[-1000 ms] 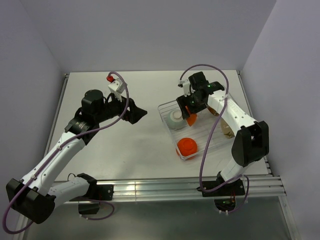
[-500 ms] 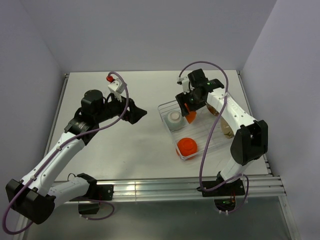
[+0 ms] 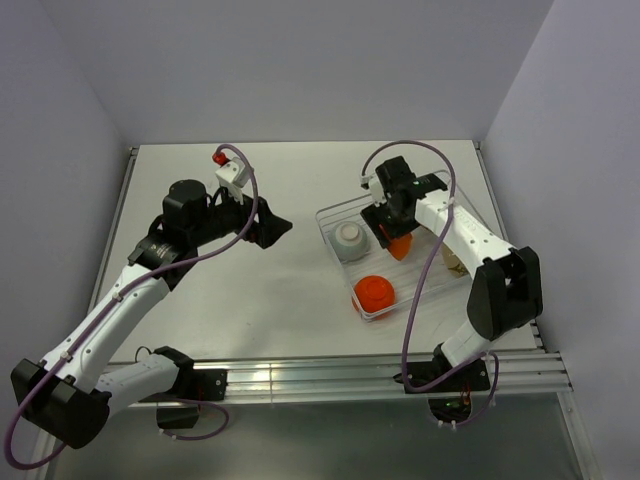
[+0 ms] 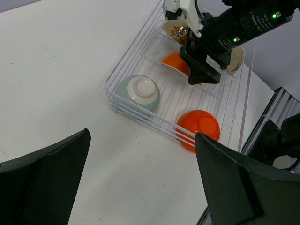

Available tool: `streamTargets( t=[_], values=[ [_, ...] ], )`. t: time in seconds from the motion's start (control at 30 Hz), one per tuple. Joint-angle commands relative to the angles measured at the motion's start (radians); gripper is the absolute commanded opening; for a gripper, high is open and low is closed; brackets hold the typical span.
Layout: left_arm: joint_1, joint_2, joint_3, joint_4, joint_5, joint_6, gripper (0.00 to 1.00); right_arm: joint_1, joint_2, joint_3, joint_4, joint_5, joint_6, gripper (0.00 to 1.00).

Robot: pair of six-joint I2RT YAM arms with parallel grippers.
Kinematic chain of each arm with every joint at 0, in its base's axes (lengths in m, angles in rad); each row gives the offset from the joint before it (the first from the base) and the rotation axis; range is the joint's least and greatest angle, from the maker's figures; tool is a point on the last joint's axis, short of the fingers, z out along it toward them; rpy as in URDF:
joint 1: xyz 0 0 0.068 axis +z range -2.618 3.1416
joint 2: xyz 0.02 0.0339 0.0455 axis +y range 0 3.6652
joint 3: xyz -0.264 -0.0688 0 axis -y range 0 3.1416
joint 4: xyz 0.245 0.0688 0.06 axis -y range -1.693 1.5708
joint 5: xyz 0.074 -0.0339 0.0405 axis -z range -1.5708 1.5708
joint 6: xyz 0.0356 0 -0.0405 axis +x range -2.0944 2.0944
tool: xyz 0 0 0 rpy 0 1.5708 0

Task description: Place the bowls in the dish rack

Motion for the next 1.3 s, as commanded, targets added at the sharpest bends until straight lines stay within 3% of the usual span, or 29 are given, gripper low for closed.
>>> streamTargets(
  t=[0.0, 0.5, 1.27],
  values=[
    [-0.002, -0.01, 0.037, 0.014, -0.011, 0.013, 1.0, 0.021, -0.051, -0.034, 0.052, 0.059, -0.001, 0.0],
    [-0.002, -0.026, 0.026, 0.017, -0.019, 0.025, 1.0, 0.13, -0.047, -0.151, 0.144, 0.269, 0.031, 0.0],
    [-0.002, -0.027, 0.025, 0.023, -0.014, 0.036, 1.0, 0.184, 0.016, -0.202, 0.097, 0.358, 0.04, 0.0]
  ],
)
